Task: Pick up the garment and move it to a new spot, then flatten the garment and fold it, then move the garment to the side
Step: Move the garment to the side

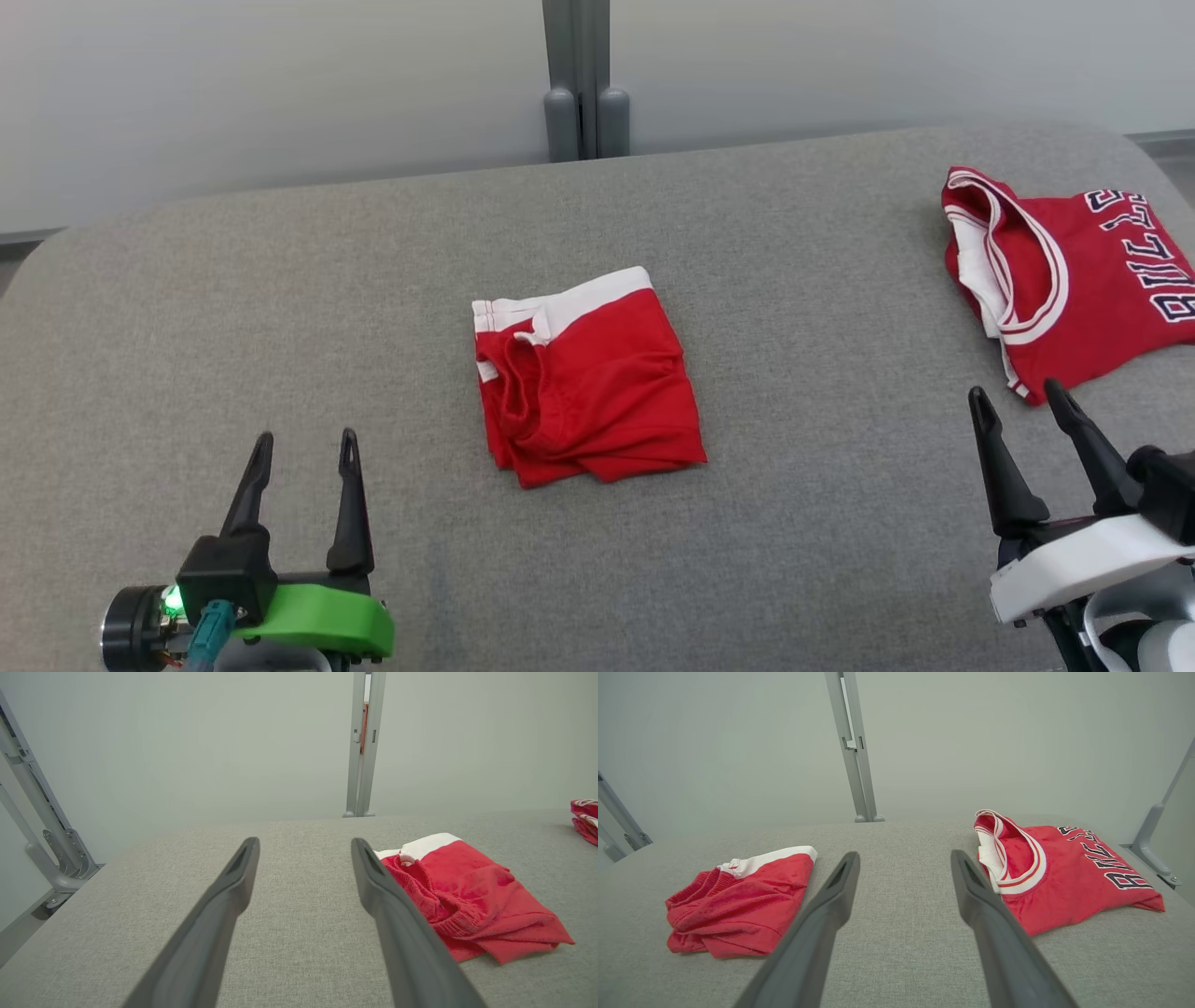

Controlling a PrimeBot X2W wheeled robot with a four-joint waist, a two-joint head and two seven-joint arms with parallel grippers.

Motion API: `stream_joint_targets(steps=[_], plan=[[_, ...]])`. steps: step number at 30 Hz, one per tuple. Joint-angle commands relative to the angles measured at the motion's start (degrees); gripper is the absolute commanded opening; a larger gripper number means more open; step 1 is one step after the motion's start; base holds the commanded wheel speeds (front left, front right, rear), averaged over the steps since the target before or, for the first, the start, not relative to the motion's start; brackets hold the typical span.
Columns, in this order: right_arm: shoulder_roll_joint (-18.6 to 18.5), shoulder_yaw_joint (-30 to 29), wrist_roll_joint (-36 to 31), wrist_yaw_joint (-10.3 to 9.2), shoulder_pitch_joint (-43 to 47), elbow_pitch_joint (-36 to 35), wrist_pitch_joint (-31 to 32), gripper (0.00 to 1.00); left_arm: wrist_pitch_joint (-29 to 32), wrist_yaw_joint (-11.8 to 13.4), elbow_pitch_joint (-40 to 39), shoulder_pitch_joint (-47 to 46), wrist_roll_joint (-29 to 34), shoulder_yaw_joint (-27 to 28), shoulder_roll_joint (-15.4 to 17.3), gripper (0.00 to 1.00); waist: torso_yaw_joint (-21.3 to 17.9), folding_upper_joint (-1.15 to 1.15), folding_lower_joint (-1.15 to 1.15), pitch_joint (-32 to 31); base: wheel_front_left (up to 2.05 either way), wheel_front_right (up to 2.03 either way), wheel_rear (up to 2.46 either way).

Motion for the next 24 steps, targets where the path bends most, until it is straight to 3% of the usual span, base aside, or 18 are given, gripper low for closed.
stream_joint_targets(steps=[1, 13, 24], plan=[[-0.6, -0.01, -0.39, 0.01, -1.88, 0.35, 0.29, 1.0, -0.45, 0.26, -0.46, -2.18, 0.79, 0.06, 0.04, 1.0, 1.45, 0.0, 0.0, 3.12, 0.0, 0.0, 0.0], [-1.77, 8.91, 1.58, 0.01, -17.47, 13.19, -1.46, 1.0, -3.21, -1.63, 0.67, -14.29, 1.99, -1.62, -3.27, 1.0, 7.98, 0.0, 0.0, 16.51, 0.0, 0.0, 0.0], [1.64, 20.32, 5.18, 0.0, -28.85, 32.73, -3.05, 1.0, -3.64, -3.0, 2.42, -17.25, 3.17, -1.07, -5.95, 1.0, 10.35, 0.0, 0.0, 18.91, 0.0, 0.0, 0.0]])
